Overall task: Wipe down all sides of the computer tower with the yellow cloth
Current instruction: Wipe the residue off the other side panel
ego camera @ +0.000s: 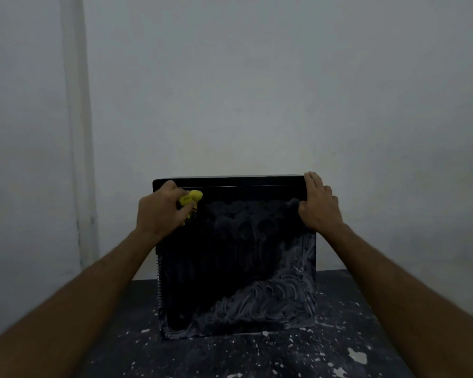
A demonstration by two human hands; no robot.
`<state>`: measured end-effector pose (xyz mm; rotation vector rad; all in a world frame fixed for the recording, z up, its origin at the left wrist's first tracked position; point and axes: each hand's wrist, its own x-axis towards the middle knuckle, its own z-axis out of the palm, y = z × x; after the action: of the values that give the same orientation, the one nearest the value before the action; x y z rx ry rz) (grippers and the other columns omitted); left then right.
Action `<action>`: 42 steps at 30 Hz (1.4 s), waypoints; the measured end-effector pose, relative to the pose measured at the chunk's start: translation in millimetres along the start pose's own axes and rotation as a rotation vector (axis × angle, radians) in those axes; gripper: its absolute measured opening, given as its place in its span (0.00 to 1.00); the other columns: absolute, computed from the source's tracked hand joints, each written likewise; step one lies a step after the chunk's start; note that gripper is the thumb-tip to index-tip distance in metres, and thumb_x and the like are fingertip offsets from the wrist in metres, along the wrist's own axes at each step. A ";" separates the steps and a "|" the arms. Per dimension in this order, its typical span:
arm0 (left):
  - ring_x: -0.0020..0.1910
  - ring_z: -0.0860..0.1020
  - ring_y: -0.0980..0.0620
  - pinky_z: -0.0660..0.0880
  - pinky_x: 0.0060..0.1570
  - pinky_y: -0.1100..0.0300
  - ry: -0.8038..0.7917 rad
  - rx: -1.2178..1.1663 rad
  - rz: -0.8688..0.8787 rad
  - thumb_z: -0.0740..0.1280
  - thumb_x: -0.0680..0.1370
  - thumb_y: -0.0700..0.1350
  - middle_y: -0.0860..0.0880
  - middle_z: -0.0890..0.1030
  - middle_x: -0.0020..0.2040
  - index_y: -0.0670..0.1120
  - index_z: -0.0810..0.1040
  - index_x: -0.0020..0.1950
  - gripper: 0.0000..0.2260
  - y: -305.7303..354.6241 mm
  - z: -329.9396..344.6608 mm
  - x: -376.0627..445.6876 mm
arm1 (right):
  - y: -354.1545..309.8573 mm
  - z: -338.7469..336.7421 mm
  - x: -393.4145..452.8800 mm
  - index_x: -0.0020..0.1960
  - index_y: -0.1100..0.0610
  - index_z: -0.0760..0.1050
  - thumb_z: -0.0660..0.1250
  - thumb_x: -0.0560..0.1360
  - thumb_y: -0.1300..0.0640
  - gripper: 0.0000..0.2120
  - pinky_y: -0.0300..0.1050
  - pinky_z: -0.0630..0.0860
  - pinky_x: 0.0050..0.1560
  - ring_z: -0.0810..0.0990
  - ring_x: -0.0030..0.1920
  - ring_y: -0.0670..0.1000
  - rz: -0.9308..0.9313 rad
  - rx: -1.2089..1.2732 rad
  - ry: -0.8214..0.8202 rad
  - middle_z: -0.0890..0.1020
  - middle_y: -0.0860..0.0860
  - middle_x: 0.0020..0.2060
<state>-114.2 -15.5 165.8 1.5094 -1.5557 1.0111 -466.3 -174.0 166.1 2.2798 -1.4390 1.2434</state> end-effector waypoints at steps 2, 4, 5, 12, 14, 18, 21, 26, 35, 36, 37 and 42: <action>0.33 0.79 0.47 0.69 0.28 0.61 -0.070 0.006 0.134 0.69 0.76 0.58 0.51 0.76 0.44 0.49 0.86 0.53 0.15 7.6 5.6 0.8 | 0.3 0.6 -0.2 0.82 0.57 0.51 0.61 0.79 0.58 0.35 0.62 0.66 0.66 0.65 0.70 0.64 0.000 -0.001 0.001 0.53 0.51 0.82; 0.32 0.79 0.48 0.66 0.26 0.63 -0.182 0.072 0.359 0.62 0.75 0.61 0.52 0.77 0.44 0.49 0.87 0.53 0.21 12.8 13.6 -3.2 | 0.7 0.1 0.2 0.82 0.56 0.51 0.61 0.79 0.58 0.35 0.62 0.65 0.67 0.65 0.70 0.63 0.003 0.002 -0.005 0.53 0.51 0.82; 0.31 0.79 0.49 0.67 0.26 0.63 -0.184 0.084 0.370 0.61 0.75 0.61 0.52 0.77 0.44 0.49 0.87 0.53 0.21 12.8 12.4 -0.9 | 1.0 0.2 0.5 0.82 0.56 0.51 0.61 0.79 0.58 0.35 0.62 0.65 0.67 0.65 0.70 0.63 0.004 0.003 -0.005 0.53 0.51 0.82; 0.35 0.81 0.46 0.69 0.28 0.60 -0.135 0.020 0.263 0.65 0.75 0.59 0.51 0.77 0.45 0.49 0.86 0.51 0.17 26.7 18.7 -2.7 | 1.9 2.6 -0.4 0.83 0.56 0.50 0.61 0.79 0.57 0.35 0.64 0.66 0.67 0.65 0.71 0.64 0.004 0.004 0.000 0.52 0.51 0.82; 0.35 0.81 0.47 0.68 0.29 0.60 -0.153 0.020 0.253 0.65 0.75 0.59 0.52 0.78 0.44 0.50 0.86 0.51 0.17 29.0 16.1 4.3 | 2.8 2.7 -0.2 0.83 0.56 0.50 0.61 0.79 0.57 0.36 0.63 0.66 0.67 0.65 0.71 0.64 0.001 0.009 0.001 0.52 0.50 0.82; 0.38 0.80 0.50 0.69 0.33 0.59 -0.043 -0.080 0.000 0.76 0.73 0.54 0.54 0.78 0.45 0.51 0.83 0.52 0.11 32.0 12.4 12.5 | 2.3 2.8 0.3 0.83 0.56 0.50 0.61 0.79 0.57 0.35 0.63 0.66 0.67 0.65 0.71 0.64 0.002 0.009 0.005 0.52 0.50 0.82; 0.37 0.81 0.47 0.72 0.29 0.58 -0.184 0.046 0.298 0.62 0.74 0.60 0.52 0.78 0.45 0.50 0.83 0.50 0.18 42.4 19.1 10.9 | 3.0 2.5 -0.1 0.83 0.56 0.50 0.61 0.79 0.57 0.36 0.63 0.66 0.67 0.65 0.71 0.63 -0.004 0.007 0.003 0.52 0.51 0.82; 0.36 0.80 0.46 0.75 0.29 0.54 -0.011 0.009 0.075 0.73 0.75 0.55 0.51 0.76 0.43 0.48 0.83 0.48 0.11 42.4 18.3 18.4 | 1.6 2.1 0.0 0.83 0.56 0.50 0.61 0.80 0.57 0.35 0.63 0.66 0.67 0.65 0.71 0.63 0.003 0.005 0.005 0.51 0.51 0.82; 0.36 0.80 0.47 0.73 0.29 0.57 0.028 -0.018 0.045 0.74 0.76 0.54 0.51 0.76 0.45 0.49 0.84 0.50 0.09 57.0 24.9 19.6 | 3.3 4.4 1.4 0.83 0.56 0.50 0.61 0.79 0.59 0.35 0.63 0.66 0.67 0.65 0.71 0.64 -0.001 0.010 0.012 0.52 0.50 0.82; 0.37 0.80 0.46 0.74 0.29 0.56 0.008 -0.009 0.082 0.74 0.76 0.54 0.51 0.76 0.45 0.49 0.84 0.50 0.09 61.3 28.5 17.1 | 3.3 4.5 1.2 0.83 0.56 0.50 0.60 0.79 0.59 0.35 0.64 0.66 0.67 0.65 0.71 0.64 -0.001 0.009 0.012 0.52 0.50 0.82; 0.37 0.81 0.46 0.74 0.29 0.55 -0.033 0.011 0.155 0.73 0.76 0.54 0.51 0.76 0.46 0.49 0.84 0.50 0.09 65.0 32.5 14.2 | 3.3 4.8 1.3 0.82 0.56 0.50 0.61 0.79 0.59 0.35 0.64 0.67 0.67 0.65 0.70 0.64 -0.003 0.008 0.012 0.52 0.50 0.82; 0.37 0.81 0.47 0.72 0.28 0.58 -0.009 0.036 0.131 0.73 0.76 0.54 0.51 0.77 0.45 0.50 0.85 0.51 0.10 66.3 29.8 24.1 | 3.7 4.0 1.1 0.82 0.57 0.51 0.61 0.78 0.60 0.35 0.63 0.67 0.67 0.66 0.69 0.64 -0.006 0.011 0.014 0.53 0.50 0.82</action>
<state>-180.9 -52.7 171.9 1.4535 -1.6689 1.1128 -466.9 -178.8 163.4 2.2754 -1.4235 1.2663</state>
